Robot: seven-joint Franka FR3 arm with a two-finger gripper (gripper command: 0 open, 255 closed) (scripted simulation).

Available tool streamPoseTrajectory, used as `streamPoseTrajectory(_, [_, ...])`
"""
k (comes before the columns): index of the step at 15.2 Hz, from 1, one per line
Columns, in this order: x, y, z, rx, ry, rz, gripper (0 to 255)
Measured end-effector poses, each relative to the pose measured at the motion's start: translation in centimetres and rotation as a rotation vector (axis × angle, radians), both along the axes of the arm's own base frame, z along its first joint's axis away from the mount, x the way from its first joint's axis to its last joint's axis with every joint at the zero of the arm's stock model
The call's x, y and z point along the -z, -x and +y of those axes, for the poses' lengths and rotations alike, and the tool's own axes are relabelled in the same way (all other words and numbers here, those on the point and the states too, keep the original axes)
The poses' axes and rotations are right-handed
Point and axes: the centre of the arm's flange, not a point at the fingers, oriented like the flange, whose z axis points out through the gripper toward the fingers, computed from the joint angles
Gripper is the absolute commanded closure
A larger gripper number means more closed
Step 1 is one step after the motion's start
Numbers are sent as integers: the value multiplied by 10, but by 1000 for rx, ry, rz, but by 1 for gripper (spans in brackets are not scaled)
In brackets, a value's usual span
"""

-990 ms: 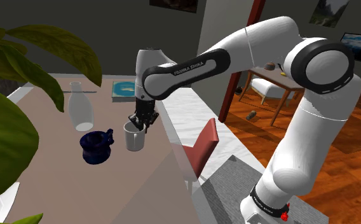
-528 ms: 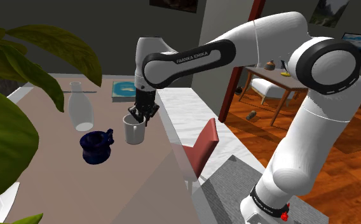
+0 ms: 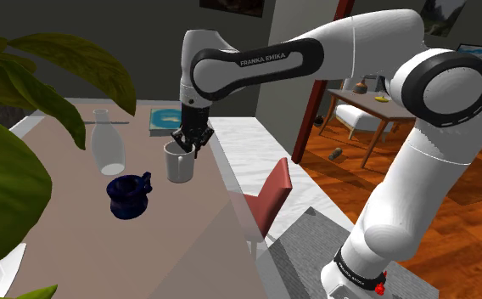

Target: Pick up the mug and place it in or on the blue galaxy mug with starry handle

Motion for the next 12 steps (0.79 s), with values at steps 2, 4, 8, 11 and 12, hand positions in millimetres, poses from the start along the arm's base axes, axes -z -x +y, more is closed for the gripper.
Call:
streamPoseTrajectory(2, [-11,-1,-1,0,0,0,255])
streamPoseTrajectory(4, [-22,-1,0,0,0,0,255])
streamPoseTrajectory(8, [-34,-16,21,-1,1,0,255])
streamPoseTrajectory(11, [-40,-41,50,-2,0,0,255])
streamPoseTrajectory(12, [-42,-51,60,-2,0,0,255])
